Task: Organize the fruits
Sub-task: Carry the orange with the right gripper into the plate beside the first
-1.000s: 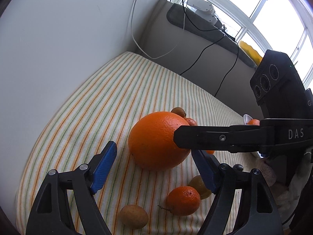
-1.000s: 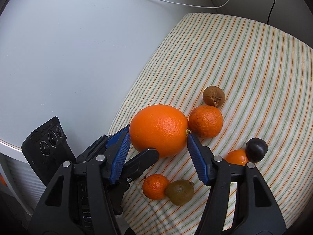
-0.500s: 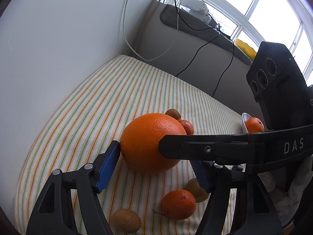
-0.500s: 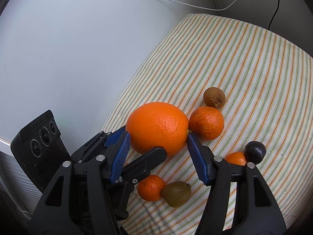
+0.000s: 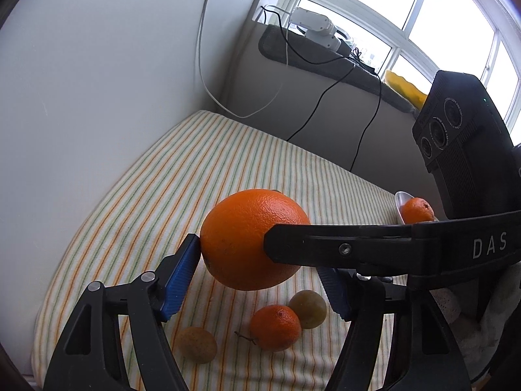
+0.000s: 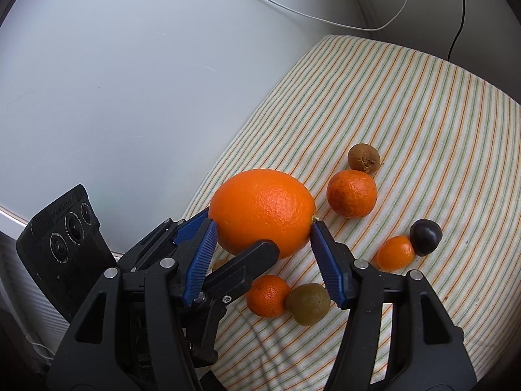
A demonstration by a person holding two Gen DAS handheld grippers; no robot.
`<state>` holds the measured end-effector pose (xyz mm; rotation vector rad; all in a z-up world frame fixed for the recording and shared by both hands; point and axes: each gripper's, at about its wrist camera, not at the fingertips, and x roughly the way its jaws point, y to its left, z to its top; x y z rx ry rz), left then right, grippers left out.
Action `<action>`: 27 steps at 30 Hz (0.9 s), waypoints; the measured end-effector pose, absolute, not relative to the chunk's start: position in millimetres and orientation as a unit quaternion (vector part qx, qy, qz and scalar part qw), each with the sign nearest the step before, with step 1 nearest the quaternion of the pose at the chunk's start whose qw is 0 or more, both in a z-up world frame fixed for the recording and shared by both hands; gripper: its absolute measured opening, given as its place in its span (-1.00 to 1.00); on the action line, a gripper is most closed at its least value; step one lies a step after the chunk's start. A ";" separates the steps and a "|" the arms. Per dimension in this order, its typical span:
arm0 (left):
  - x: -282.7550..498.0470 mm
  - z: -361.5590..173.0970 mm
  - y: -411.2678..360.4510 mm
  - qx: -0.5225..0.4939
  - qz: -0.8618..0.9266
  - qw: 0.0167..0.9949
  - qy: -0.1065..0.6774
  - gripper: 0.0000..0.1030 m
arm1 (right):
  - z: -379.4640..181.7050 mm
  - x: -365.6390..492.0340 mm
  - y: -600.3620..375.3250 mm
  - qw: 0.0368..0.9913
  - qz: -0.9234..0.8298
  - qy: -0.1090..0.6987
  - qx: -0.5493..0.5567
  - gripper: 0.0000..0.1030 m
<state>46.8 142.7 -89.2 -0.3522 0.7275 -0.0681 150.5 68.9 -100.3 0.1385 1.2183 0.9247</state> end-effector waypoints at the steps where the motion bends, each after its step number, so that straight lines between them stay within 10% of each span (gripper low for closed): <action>1: 45.5 -87.6 140.3 -0.170 -0.033 0.920 0.351 0.34 | -98.3 148.4 65.5 0.721 0.419 0.548 0.063 0.21; 27: 57.8 -64.3 -1.9 -0.109 -0.132 0.925 0.339 0.35 | -64.6 113.7 -108.1 0.780 0.356 0.500 0.123 0.21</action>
